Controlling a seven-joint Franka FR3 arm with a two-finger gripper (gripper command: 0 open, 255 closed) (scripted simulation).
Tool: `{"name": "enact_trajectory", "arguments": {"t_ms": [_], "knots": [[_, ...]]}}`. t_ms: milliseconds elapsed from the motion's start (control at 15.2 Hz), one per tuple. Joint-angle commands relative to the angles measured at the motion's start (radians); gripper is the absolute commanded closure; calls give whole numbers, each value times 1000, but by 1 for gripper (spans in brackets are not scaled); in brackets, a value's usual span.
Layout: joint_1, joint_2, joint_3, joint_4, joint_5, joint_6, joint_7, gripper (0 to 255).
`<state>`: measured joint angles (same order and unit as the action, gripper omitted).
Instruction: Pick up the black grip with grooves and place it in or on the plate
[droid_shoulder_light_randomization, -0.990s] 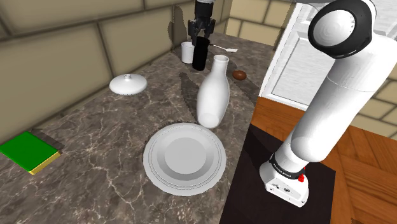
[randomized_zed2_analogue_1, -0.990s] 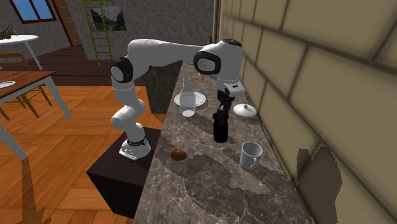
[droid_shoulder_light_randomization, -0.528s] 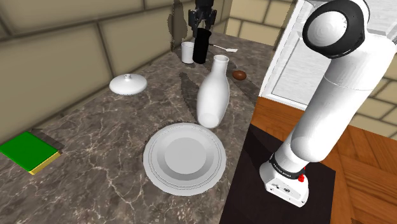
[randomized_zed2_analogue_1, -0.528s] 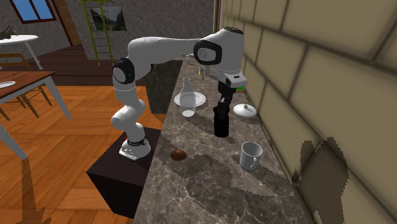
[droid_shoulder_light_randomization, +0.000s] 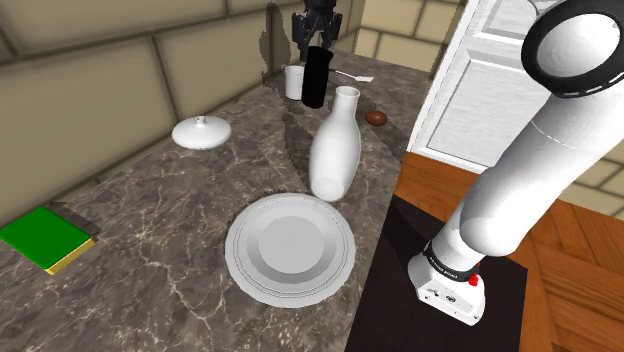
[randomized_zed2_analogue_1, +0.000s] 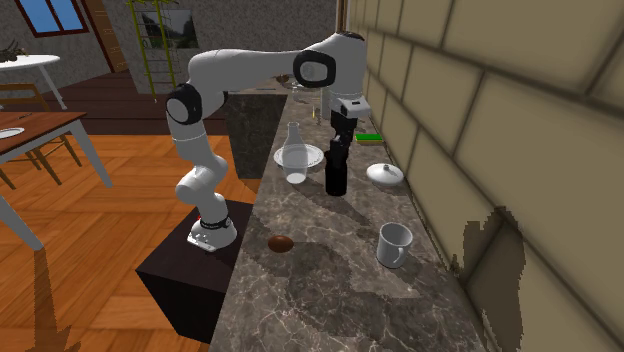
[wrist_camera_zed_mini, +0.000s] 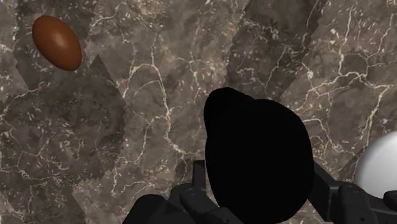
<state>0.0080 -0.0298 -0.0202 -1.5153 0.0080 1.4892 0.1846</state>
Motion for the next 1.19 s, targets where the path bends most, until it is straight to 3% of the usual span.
{"name": "enact_trajectory", "arguments": {"t_ms": [0,528,1122], "knots": [[18,-43,20,-38,0,-5,39,255],[91,-185,117,-160,20,-23,209,255],[167,-271,246,-200,65,-60,415,255]]}}
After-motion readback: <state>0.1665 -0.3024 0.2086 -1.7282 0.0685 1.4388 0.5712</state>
